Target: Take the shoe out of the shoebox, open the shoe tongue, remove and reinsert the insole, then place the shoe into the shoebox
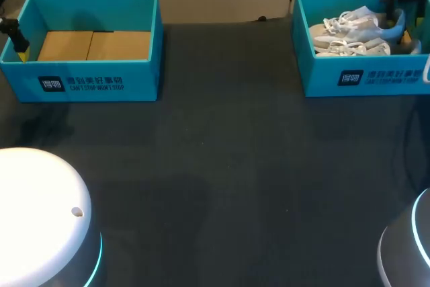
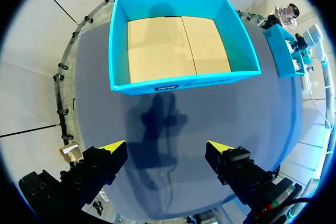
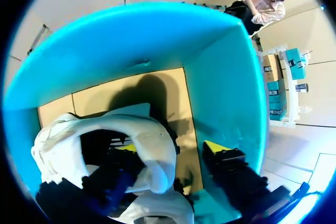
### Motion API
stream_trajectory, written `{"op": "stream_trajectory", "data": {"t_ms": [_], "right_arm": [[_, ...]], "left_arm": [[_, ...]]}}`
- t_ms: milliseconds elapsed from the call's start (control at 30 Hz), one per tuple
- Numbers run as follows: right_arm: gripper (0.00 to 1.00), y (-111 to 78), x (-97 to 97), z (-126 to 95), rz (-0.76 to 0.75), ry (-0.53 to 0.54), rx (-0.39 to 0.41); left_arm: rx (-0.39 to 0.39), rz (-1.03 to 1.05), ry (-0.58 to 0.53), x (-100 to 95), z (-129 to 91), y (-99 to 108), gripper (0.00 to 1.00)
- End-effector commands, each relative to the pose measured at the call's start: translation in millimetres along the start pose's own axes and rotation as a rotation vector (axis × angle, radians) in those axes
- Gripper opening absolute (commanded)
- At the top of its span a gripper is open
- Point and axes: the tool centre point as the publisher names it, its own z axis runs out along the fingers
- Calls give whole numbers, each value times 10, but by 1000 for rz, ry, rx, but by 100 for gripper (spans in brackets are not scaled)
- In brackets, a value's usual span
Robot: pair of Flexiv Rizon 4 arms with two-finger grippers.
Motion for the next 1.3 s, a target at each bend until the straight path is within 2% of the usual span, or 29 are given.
{"op": "stream_trajectory", "data": {"t_ms": [33, 167, 433, 633, 867, 1067, 1300], "right_arm": [[100, -48, -51, -208, -1, 4, -8], [100, -74, -97, -428, -16, 9, -14], [100, -172, -144, -886, -101, 88, -42], [100, -213, -146, -1120, -192, 113, -51], [100, -304, -84, -1256, -395, 139, -78], [100, -429, -103, -1307, -494, 165, -93], [100, -566, -161, -1317, -484, 179, -72]], "left_arm": [[2, 0, -2, 2, -4, 11, 100], [2, 0, -2, 2, -4, 11, 100], [2, 0, -2, 2, -4, 11, 100], [2, 0, -2, 2, -4, 11, 100], [2, 0, -2, 2, -4, 11, 100], [2, 0, -2, 2, -4, 11, 100], [2, 0, -2, 2, -4, 11, 100]]}}
